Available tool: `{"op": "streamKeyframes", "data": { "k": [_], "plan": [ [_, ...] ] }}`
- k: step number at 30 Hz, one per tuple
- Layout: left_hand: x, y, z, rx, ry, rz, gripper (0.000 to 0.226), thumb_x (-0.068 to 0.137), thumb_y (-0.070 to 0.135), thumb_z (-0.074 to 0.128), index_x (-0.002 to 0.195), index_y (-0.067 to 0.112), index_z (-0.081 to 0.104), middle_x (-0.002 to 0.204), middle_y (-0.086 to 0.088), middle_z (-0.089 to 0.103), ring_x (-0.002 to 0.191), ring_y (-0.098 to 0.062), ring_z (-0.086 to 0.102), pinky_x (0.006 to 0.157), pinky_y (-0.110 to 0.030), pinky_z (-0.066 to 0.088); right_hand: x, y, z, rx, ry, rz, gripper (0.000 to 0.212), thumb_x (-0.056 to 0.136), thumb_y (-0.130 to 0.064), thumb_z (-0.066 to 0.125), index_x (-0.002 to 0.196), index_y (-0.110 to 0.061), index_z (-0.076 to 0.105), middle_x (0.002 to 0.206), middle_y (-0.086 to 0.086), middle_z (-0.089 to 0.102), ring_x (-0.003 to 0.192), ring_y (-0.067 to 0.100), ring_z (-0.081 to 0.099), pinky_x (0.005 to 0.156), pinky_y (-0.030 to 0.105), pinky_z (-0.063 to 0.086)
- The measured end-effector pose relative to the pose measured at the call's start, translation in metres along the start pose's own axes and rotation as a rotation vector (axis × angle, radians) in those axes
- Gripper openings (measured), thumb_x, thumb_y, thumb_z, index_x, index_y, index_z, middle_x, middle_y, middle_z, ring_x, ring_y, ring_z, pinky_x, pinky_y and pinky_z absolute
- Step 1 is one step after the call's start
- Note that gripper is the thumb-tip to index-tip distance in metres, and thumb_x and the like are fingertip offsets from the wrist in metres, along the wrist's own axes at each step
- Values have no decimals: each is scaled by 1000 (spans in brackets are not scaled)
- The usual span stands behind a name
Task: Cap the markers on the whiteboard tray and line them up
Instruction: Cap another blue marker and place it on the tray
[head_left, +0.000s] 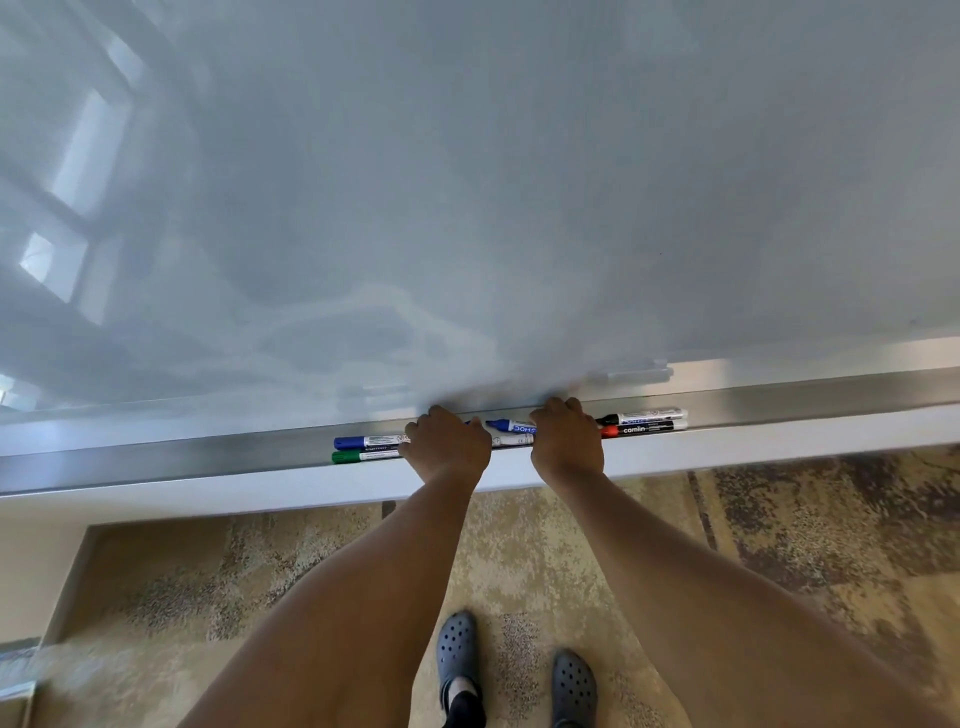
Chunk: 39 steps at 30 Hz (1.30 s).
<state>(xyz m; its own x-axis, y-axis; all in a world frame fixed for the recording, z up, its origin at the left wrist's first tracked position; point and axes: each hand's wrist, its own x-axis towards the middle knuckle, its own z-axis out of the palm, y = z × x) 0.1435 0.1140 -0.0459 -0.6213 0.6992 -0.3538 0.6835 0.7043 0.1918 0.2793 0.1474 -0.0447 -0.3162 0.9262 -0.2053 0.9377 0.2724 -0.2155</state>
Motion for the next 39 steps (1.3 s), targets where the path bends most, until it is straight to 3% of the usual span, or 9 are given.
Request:
{"op": "streamKeyframes", "data": {
  "k": [13, 19, 23, 26, 30, 33, 36, 39],
  "plan": [
    [-2, 7, 8, -133, 33, -28, 32, 86, 39, 52, 108, 19, 64, 110, -5, 65, 108, -27, 54, 88, -39, 42, 3, 4, 4, -34, 17, -22, 35, 87, -2, 46, 116, -11, 64, 119, 8, 58, 114, 29, 47, 90, 40, 45],
    [-7, -3, 5, -311, -16, 12, 31, 93, 29, 48, 118, 24, 64, 117, -8, 59, 110, -29, 54, 92, -41, 48, 0, 5, -2, -85, 59, -39, 31, 84, -5, 52, 112, -12, 64, 115, 10, 53, 108, 31, 48, 87, 43, 44],
    [-9, -14, -2, -504, -43, 41, 34, 97, 26, 43, 122, 21, 65, 124, -11, 51, 93, -30, 63, 87, -42, 55, -5, 4, -11, -36, 85, -36, 30, 84, -7, 53, 112, -13, 62, 115, 10, 50, 102, 30, 51, 85, 41, 44],
    [-14, -22, -4, -668, -45, 42, 33, 97, 23, 44, 121, 17, 66, 123, -15, 54, 77, -23, 65, 76, -34, 56, -10, 3, -21, 27, 82, -40, 34, 82, -6, 52, 114, -15, 60, 116, 9, 48, 100, 30, 52, 85, 41, 44],
    [-29, -26, -19, -884, -44, 25, 23, 98, 15, 50, 107, 13, 72, 105, -8, 66, 78, -19, 61, 70, -26, 47, -22, 1, -36, 108, 87, -69, 39, 80, -5, 54, 117, -18, 58, 116, 7, 51, 104, 28, 51, 85, 41, 42],
    [-47, -26, -37, -1050, -59, 49, 30, 98, 13, 50, 73, 26, 59, 82, -8, 58, 76, -20, 52, 71, -29, 40, -32, -1, -48, 165, 109, -100, 40, 81, -5, 54, 118, -19, 57, 115, 4, 55, 106, 27, 49, 84, 41, 40],
    [-62, -29, -51, -1137, -33, 53, 25, 99, 20, 52, 78, 15, 64, 73, -3, 56, 68, -12, 53, 63, -20, 41, -43, -2, -61, 239, 156, -119, 39, 83, -6, 53, 120, -19, 57, 117, 3, 56, 108, 28, 48, 85, 41, 42],
    [-73, -32, -66, -1116, 2, 157, 28, 96, 24, 56, 72, 11, 60, 62, 2, 51, 59, -8, 46, 59, -20, 36, -52, -3, -74, 317, 215, -165, 34, 86, -7, 51, 117, -18, 59, 114, 4, 58, 104, 29, 51, 82, 40, 45]
  ]
}}
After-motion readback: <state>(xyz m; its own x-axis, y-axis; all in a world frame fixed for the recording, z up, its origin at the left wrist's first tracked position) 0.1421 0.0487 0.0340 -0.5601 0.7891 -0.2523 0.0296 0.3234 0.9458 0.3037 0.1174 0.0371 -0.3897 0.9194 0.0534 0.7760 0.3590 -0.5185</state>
